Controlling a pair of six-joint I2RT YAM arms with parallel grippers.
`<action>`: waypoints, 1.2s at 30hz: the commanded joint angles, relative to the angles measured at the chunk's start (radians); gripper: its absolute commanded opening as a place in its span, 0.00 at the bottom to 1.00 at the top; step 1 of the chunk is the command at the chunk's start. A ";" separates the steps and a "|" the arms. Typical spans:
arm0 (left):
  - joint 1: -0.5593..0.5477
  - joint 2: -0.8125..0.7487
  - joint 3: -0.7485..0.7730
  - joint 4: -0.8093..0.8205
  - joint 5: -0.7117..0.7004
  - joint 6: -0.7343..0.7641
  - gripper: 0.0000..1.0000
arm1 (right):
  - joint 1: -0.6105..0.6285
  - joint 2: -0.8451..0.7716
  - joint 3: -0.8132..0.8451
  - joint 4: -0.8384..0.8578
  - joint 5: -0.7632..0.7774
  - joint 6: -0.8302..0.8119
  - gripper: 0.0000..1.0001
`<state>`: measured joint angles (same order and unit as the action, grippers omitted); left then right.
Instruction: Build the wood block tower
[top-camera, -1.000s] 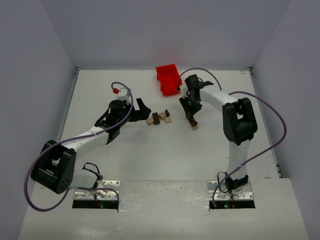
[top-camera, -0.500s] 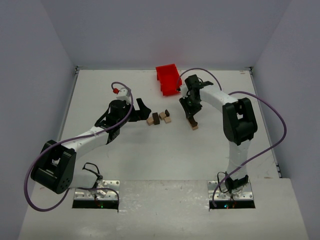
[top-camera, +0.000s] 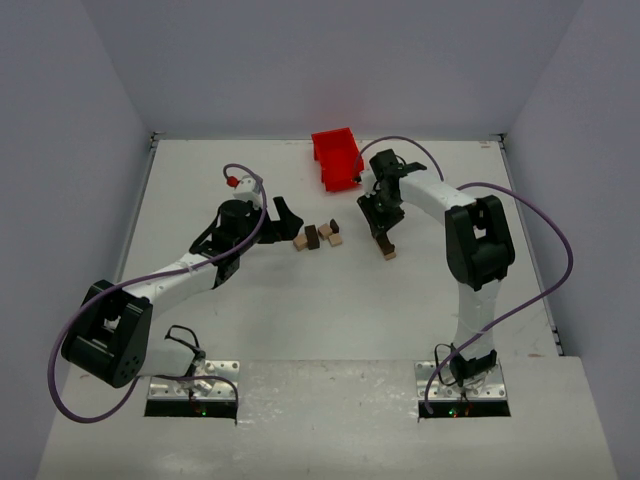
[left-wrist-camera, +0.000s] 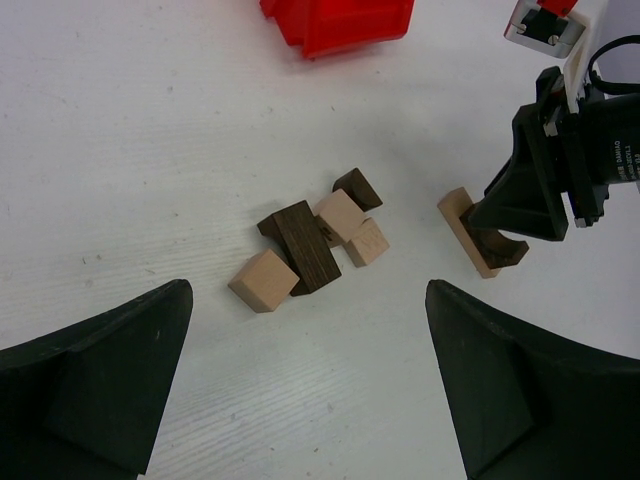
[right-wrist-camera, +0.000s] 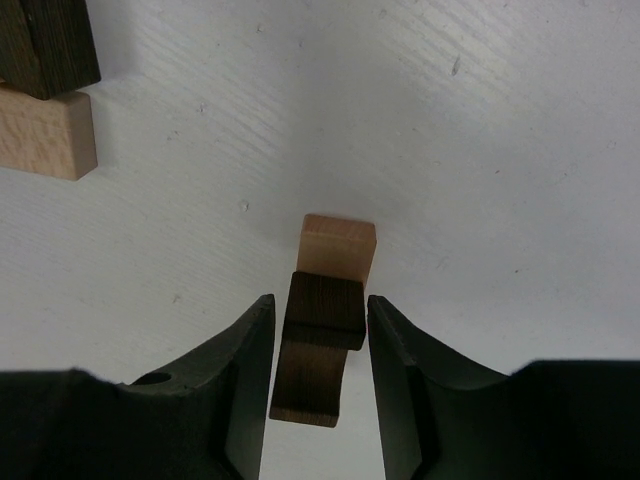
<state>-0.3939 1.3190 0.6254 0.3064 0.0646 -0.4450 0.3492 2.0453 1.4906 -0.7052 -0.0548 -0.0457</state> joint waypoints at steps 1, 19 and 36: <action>-0.005 -0.029 -0.001 0.057 0.015 0.017 1.00 | 0.004 -0.011 0.025 0.010 0.006 0.011 0.45; -0.006 -0.030 0.018 0.030 0.004 0.001 1.00 | 0.029 -0.109 -0.057 0.053 0.071 0.016 0.99; -0.005 -0.038 0.091 -0.202 -0.218 -0.159 1.00 | 0.209 -0.444 -0.395 0.435 0.086 0.129 0.99</action>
<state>-0.3943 1.3087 0.6666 0.1578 -0.0577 -0.5378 0.5243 1.6290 1.1339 -0.4291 0.0156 -0.0216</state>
